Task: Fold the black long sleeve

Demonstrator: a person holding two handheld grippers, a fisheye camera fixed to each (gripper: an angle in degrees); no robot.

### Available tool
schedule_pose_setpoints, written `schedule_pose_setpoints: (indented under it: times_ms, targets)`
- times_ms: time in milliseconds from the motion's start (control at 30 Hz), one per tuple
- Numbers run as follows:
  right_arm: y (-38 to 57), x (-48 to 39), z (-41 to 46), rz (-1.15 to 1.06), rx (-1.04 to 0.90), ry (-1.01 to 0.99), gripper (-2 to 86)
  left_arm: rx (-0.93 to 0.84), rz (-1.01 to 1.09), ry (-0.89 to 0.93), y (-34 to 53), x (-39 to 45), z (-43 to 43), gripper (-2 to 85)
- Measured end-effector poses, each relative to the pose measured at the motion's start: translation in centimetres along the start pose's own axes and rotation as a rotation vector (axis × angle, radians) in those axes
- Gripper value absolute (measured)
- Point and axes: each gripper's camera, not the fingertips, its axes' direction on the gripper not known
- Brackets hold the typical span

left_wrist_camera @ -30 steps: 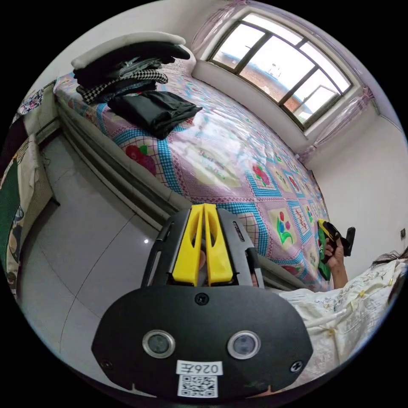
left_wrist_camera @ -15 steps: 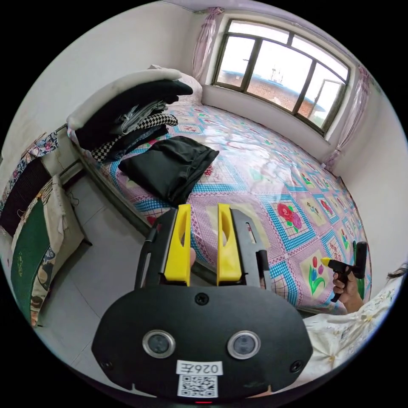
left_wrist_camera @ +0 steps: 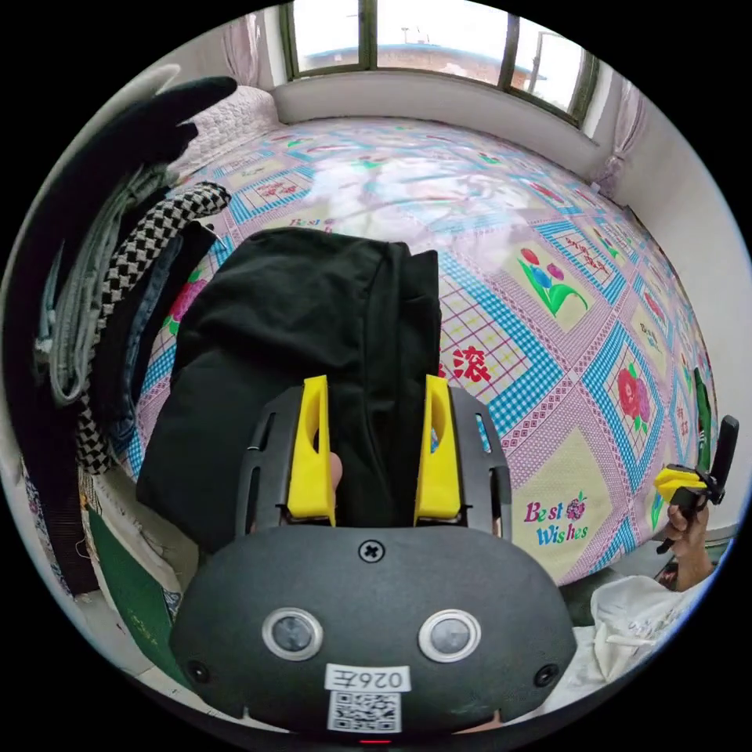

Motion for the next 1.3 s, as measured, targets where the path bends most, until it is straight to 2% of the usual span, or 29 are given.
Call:
schedule_pose_setpoints:
  times_ms: [33, 267, 600, 667, 767, 833, 933, 1067, 1200, 1300]
  targets:
    - [-0.4, -0.5, 0.9, 0.008, 0.017, 0.010, 1.9, -0.038, -0.006, 0.015, -0.6, -0.4, 0.7, 15.9]
    - [-5.2, -1.5, 6.2, 0.024, 0.034, 0.079, 4.8, 0.066, 0.041, -0.001, -0.2, -2.6, -2.9, 12.1]
    - [-20.9, -0.1, 20.9, 0.036, -0.110, 0.099, 11.0, 0.161, -0.178, 0.438, 2.2, -15.8, -7.4, 5.4]
    - [-21.9, 0.4, 23.5, 0.046, -0.140, 0.073, 9.6, 0.146, -0.156, 0.471, 2.4, -17.0, -8.3, 4.9]
    - [-21.2, 2.2, 25.2, 0.102, -0.207, -0.061, 2.0, 0.113, -0.126, 0.509, 3.2, -18.5, -10.1, 4.1]
    - [-19.1, 4.1, 22.2, 0.106, -0.188, -0.133, -0.2, 0.104, -0.126, 0.590, 3.8, -19.4, -11.0, 3.3]
    - [-14.7, 7.7, 15.3, 0.126, -0.126, -0.233, -0.9, 0.073, -0.104, 0.819, 4.6, -19.0, -11.4, 2.1]
    - [-8.0, 12.8, 3.7, 0.163, -0.016, -0.259, -1.1, -0.035, 0.026, 1.038, 3.8, -12.5, -11.6, 0.8]
    - [1.0, 17.8, -11.6, 0.231, 0.160, -0.194, -1.2, -0.139, 0.217, 1.198, 1.7, -4.0, -12.9, -0.2]
    - [7.1, 20.1, -21.5, 0.289, 0.228, 0.006, -1.3, -0.142, 0.213, 1.314, 0.8, -1.0, -14.0, -0.5]
